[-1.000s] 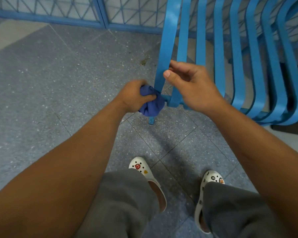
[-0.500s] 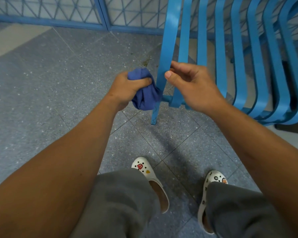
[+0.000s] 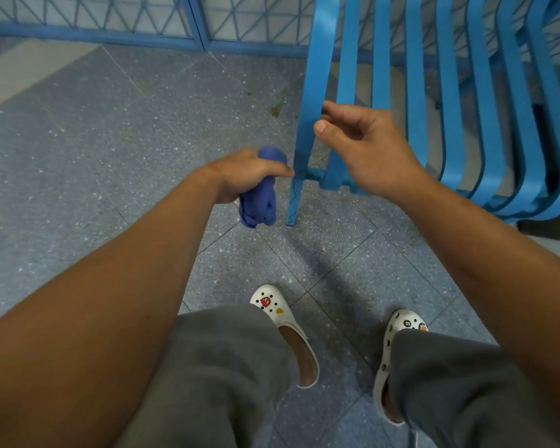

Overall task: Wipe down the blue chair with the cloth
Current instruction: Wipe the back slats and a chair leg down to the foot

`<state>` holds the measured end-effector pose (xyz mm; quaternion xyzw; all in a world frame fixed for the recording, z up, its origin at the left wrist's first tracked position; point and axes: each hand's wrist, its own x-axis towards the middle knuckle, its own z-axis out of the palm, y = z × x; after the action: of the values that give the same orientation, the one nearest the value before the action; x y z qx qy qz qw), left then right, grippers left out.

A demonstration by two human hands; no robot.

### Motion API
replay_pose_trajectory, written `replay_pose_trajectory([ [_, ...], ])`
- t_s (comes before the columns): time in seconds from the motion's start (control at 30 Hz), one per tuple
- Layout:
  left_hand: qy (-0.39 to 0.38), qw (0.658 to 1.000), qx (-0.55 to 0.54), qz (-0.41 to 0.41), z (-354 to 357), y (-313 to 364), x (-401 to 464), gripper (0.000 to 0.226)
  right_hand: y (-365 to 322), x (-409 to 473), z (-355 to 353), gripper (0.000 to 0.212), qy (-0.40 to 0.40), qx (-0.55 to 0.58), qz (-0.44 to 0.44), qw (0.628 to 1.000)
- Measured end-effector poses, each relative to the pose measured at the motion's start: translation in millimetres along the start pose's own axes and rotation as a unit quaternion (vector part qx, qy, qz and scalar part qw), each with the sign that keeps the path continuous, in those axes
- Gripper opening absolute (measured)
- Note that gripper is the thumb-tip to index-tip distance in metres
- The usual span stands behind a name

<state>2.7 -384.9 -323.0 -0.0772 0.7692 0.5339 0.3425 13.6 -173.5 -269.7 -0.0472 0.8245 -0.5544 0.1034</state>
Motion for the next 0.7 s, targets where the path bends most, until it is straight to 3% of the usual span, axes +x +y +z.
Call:
replay_pose_trajectory([
  [0.13, -0.041, 0.996, -0.073, -0.035, 6, -1, -1, 0.021, 0, -1, 1, 0.043, -0.004, -0.010, -0.005, 1.000],
  [0.27, -0.031, 0.990, 0.119, 0.061, 6, -17, 11, 0.018, 2, 2, 3, 0.044, 0.002, -0.010, -0.006, 1.000],
  [0.4, 0.044, 0.987, 0.097, 0.121, 19, -29, 23, 0.044, 5, 2, 2, 0.045, 0.005, -0.011, -0.009, 1.000],
  [0.53, 0.131, 0.977, 0.070, 0.154, 40, -36, 43, 0.039, 14, 3, 7, 0.044, 0.008, 0.002, -0.005, 1.000],
  [0.7, 0.155, 0.975, 0.100, 0.121, 44, -50, 61, 0.036, 17, 9, 6, 0.042, 0.000, 0.001, -0.001, 1.000],
])
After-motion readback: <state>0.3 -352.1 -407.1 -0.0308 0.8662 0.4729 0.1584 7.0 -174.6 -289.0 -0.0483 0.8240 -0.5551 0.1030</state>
